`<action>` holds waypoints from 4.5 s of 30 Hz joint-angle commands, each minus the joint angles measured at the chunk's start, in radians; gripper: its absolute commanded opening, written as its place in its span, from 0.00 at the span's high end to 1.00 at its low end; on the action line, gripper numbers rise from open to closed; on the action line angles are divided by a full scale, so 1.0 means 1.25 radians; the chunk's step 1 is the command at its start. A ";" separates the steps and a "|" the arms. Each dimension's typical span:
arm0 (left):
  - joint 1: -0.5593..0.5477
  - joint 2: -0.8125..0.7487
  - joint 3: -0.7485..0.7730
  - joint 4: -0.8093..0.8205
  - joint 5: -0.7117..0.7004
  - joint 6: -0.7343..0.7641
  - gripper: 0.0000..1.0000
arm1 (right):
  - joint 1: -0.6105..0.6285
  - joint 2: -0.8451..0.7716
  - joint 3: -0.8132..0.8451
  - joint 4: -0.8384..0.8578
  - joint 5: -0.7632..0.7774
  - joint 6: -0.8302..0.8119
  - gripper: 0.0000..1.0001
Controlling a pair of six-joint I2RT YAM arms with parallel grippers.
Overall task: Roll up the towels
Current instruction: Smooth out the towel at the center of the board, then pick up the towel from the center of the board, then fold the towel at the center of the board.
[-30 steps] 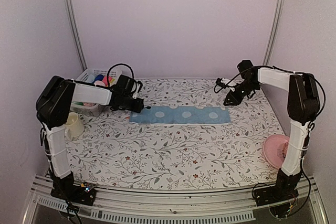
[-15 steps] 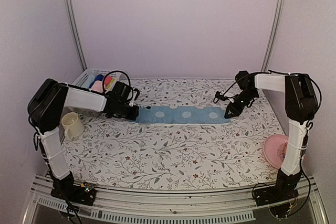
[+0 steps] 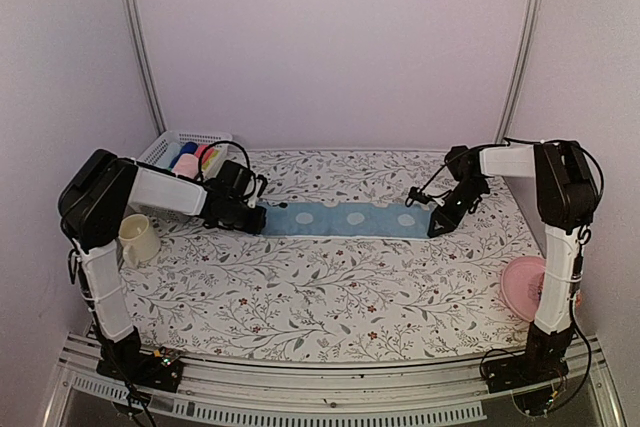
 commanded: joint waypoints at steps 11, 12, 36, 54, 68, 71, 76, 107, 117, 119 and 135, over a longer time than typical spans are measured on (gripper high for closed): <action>-0.016 0.010 -0.036 0.034 0.006 -0.018 0.86 | -0.007 -0.179 0.007 0.124 0.100 0.112 0.00; -0.016 0.010 -0.041 0.039 0.006 -0.021 0.85 | -0.008 -0.196 0.001 0.141 0.119 0.117 0.01; -0.073 -0.167 -0.057 0.024 -0.067 -0.027 0.20 | -0.057 -0.150 -0.108 0.271 -0.013 0.336 0.02; -0.129 -0.329 -0.122 -0.019 -0.156 -0.045 0.18 | 0.011 -0.039 -0.135 0.299 0.060 0.372 0.20; -0.145 -0.404 -0.141 -0.048 -0.209 -0.036 0.15 | 0.030 0.001 -0.141 0.314 0.132 0.399 0.60; -0.147 -0.411 -0.142 -0.054 -0.214 -0.035 0.15 | 0.031 0.005 -0.138 0.313 0.138 0.399 0.74; -0.154 -0.421 -0.141 -0.063 -0.226 -0.036 0.13 | 0.031 0.009 -0.130 0.309 0.140 0.403 0.98; -0.185 -0.419 -0.156 -0.069 -0.223 -0.054 0.03 | -0.199 -0.135 0.145 0.002 -0.094 0.211 0.98; -0.192 -0.391 -0.159 -0.063 -0.220 -0.062 0.03 | -0.018 -0.066 0.210 -0.019 -0.188 0.237 0.98; -0.194 -0.388 -0.161 -0.060 -0.220 -0.064 0.03 | 0.007 -0.052 0.225 -0.018 -0.202 0.240 0.98; -0.197 -0.374 -0.172 -0.048 -0.218 -0.070 0.03 | 0.109 0.066 0.315 0.013 -0.219 0.268 0.98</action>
